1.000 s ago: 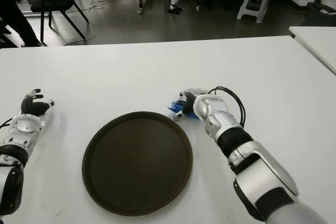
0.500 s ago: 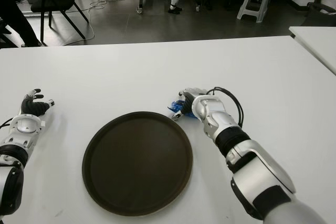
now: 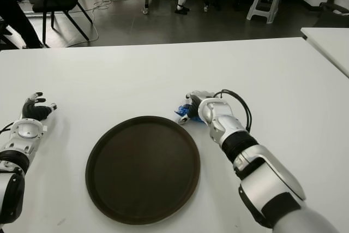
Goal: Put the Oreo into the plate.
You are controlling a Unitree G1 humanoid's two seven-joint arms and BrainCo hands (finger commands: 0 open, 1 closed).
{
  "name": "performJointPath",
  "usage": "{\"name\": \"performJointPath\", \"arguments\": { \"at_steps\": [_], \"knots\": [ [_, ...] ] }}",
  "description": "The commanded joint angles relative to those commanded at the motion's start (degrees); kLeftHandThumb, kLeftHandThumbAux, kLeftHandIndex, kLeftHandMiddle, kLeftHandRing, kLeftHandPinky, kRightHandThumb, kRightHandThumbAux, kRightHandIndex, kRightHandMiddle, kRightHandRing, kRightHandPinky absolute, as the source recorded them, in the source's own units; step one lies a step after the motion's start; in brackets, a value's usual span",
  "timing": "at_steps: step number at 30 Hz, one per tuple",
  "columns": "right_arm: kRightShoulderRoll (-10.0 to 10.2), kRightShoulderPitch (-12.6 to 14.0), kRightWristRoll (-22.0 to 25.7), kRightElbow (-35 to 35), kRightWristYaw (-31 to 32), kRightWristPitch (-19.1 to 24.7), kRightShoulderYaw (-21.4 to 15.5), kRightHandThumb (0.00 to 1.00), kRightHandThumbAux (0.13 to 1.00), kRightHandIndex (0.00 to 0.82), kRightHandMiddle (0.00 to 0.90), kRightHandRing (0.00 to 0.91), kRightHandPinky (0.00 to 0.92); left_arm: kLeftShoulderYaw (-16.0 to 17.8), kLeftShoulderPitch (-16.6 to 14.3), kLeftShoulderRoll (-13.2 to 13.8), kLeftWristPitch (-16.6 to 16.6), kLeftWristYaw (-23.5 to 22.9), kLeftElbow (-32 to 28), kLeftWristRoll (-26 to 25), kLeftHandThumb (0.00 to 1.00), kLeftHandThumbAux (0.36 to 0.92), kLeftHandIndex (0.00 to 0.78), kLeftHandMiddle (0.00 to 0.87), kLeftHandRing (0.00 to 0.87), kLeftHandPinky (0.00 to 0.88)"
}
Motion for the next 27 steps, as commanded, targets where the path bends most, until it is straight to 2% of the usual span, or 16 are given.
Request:
{"name": "performJointPath", "arguments": {
  "at_steps": [5,16,22,27],
  "knots": [
    [-0.36,-0.05,-0.33,0.01,-0.66,-0.39,0.35,0.000,0.551,0.088,0.141,0.190,0.276,0.19,0.07,0.06,0.03,-0.23,0.03,-0.13,0.240,0.694,0.072,0.192,0.219,0.217],
    [0.00,0.78,-1.39,-1.00,-4.81,1.43,-0.20,0.000,0.587,0.175,0.199,0.240,0.337,-0.49,0.10,0.22,0.13,0.50,0.04,0.60,0.242,0.687,0.076,0.195,0.222,0.223],
    [0.34,1.27,-1.67,-3.30,-6.50,4.51,-0.92,0.000,0.611,0.243,0.242,0.285,0.377,-1.14,0.13,0.32,0.13,1.03,0.09,1.17,0.259,0.693,0.077,0.198,0.222,0.231],
    [0.61,1.49,-1.64,-4.39,-6.96,6.27,-1.05,0.000,0.622,0.259,0.259,0.307,0.392,-0.92,0.15,0.35,-0.09,0.75,0.08,0.90,0.265,0.701,0.078,0.198,0.218,0.214]
  ]
}}
